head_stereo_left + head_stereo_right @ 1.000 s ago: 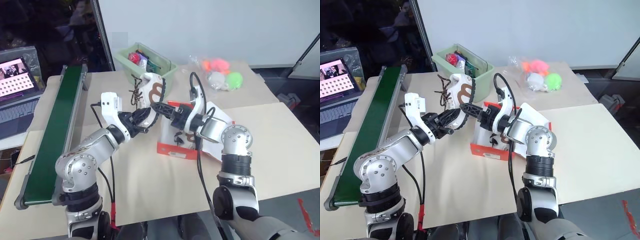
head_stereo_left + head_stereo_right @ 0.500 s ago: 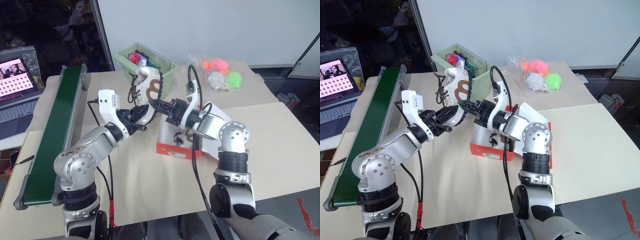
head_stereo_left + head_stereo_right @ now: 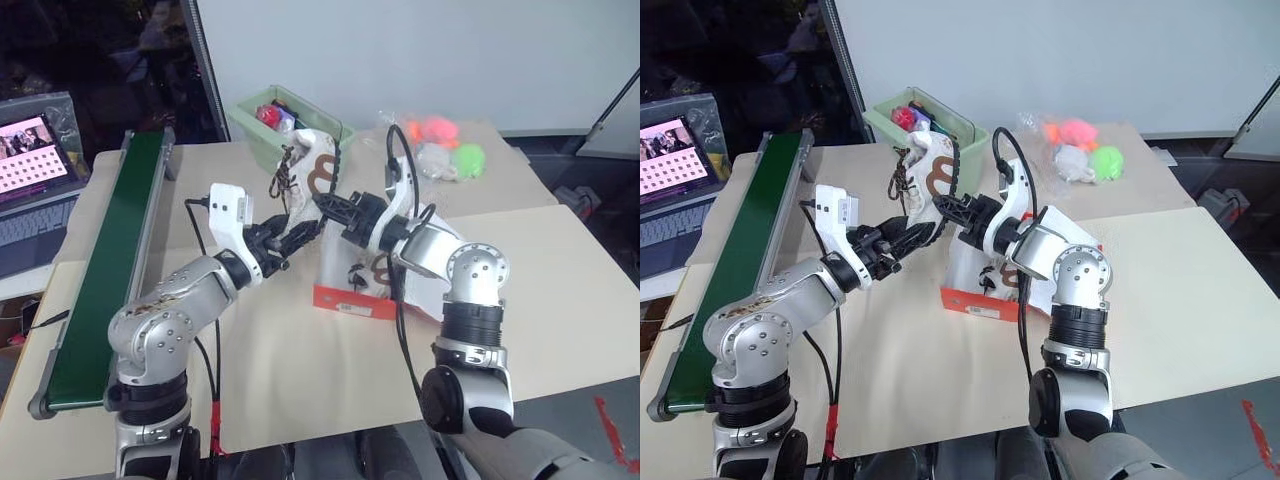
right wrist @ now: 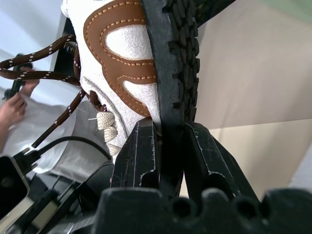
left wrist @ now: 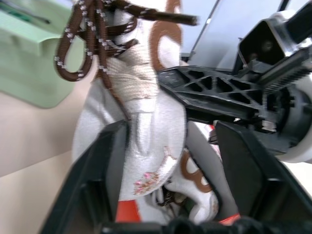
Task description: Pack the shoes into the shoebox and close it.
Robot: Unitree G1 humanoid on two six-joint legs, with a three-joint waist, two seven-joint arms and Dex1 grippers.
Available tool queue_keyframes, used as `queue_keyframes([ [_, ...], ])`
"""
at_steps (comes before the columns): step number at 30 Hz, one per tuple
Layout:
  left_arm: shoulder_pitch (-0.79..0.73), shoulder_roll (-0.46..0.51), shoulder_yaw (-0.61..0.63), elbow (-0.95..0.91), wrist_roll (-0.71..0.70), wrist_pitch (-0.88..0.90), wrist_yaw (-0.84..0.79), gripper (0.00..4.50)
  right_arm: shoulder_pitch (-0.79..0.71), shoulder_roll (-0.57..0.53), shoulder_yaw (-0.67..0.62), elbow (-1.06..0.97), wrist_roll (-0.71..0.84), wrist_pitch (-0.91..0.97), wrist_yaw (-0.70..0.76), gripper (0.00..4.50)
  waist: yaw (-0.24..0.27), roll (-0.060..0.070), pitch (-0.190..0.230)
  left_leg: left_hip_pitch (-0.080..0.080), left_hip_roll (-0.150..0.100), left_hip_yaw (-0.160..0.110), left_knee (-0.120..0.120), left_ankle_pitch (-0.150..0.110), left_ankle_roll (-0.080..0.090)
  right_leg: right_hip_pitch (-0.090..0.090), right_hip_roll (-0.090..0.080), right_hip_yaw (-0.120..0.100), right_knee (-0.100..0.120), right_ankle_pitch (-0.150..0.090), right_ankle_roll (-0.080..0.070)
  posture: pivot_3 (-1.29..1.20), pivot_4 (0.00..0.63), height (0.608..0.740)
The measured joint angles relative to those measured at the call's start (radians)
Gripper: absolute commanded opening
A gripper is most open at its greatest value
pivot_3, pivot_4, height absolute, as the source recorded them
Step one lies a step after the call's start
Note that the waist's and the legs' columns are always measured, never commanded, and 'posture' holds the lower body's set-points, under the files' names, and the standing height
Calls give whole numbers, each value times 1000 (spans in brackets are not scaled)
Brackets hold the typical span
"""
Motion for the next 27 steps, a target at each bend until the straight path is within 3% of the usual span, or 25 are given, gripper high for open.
queue_keyframes([
  [5,26,44,25,-26,-67,5,-50,2813,0,-22,17,0,-52,-62,-21,460,1,0,0,0,2,1,0,0,0,0,3,0,1,0,-1,0,150,740],
  [8,119,175,47,-70,-113,14,-139,2813,-2,-84,32,0,-90,-53,-44,460,-6,0,0,-1,4,1,0,0,-1,-1,5,1,1,1,-1,0,150,740],
  [11,239,333,54,-73,-80,4,-245,2813,-40,-186,-4,5,-96,87,-117,460,-3,3,2,-1,3,3,-1,0,-1,-3,5,2,0,1,-2,0,150,740],
  [18,270,338,-30,-74,-12,-84,-305,2813,-205,-274,-85,109,-104,422,-201,460,4,3,2,0,4,6,-1,-1,1,1,5,1,-3,1,-3,0,150,740],
  [27,308,344,-122,-77,94,-198,-356,2813,-298,-208,-203,396,-162,466,-323,460,2,3,2,-1,4,7,-1,-1,1,0,5,1,-2,1,-3,0,150,740],
])
